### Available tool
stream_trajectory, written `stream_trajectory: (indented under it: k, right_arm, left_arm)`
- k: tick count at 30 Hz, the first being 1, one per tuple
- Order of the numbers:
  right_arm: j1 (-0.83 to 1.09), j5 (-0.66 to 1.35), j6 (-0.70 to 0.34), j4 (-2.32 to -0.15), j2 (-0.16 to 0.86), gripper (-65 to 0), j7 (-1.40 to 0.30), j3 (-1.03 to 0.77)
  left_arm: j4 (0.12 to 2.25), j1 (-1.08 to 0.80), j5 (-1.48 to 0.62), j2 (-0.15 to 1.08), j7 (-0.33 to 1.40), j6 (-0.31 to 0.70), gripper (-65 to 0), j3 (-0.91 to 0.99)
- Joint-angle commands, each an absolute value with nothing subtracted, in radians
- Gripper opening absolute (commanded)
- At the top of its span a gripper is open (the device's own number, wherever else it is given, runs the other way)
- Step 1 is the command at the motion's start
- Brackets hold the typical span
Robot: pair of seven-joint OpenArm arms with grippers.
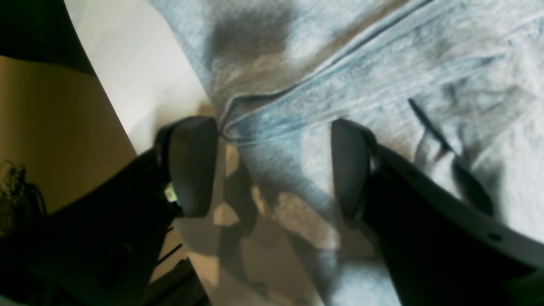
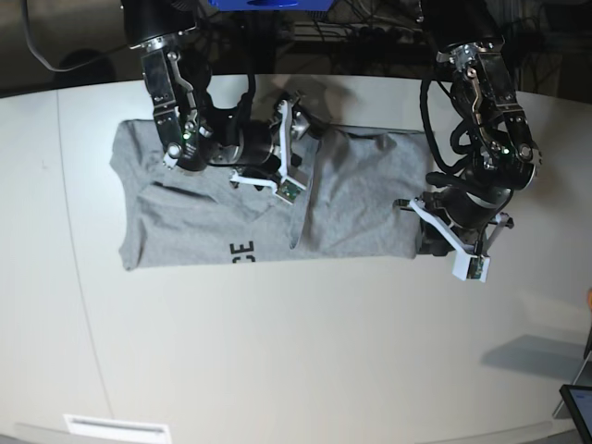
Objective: Fold the T-shirt properly
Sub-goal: 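Hold the edges with both grippers and tug to straighten the fold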
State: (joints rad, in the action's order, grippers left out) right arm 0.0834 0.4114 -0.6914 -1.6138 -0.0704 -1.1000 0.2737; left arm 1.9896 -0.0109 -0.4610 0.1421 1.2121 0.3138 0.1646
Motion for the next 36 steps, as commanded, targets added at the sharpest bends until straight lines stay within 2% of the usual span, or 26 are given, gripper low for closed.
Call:
stream_trajectory:
  k: [1,12,13,17,24,25,28,36]
  right_arm:
    - [0.067,0.432,-0.698,-1.629,-0.077,-25.0,-1.087,0.292]
    - [0.056,0.432,-0.698,-1.629,-0.062,-25.8,-1.087,0.32]
    - [0.056,0.432,-0.698,-1.629,-0.062,-28.0,-1.087,0.318]
    - [0.056,0.432,-0.698,-1.629,-0.062,-45.0,-1.087,0.321]
    - [0.056,0.432,-0.698,-1.629,-0.062,-48.3,-1.087,0.323]
    - [0.056,0.433,-0.698,-1.629,-0.062,-50.8,-1.087,0.323]
    - [0.056,0.433,-0.698,-1.629,-0.061,-65.0,-1.087,0.323]
    - [0.062,0.433,-0.698,-1.629,-0.056,-64.4,-1.087,0.317]
  left_arm:
    - [2.003,0.002,-0.469,0.15,1.191,0.314,-50.7,0.166]
    - [2.002,0.002,-0.469,0.15,1.191,0.314,-50.7,0.166]
    - [2.002,0.002,-0.469,0.15,1.191,0.314,-50.7,0.166]
    - [2.002,0.002,-0.469,0.15,1.191,0.314,-50.7,0.166]
    - [2.002,0.002,-0.469,0.15,1.191,0.314,-50.7,0.166]
    - [2.002,0.002,-0.469,0.15,1.191,0.314,-50.7,0.166]
    - [2.002,0.002,-0.469,0.15,1.191,0.314,-50.7,0.166]
    - [2.002,0.002,-0.469,0.15,1.191,0.314,-50.7,0.166]
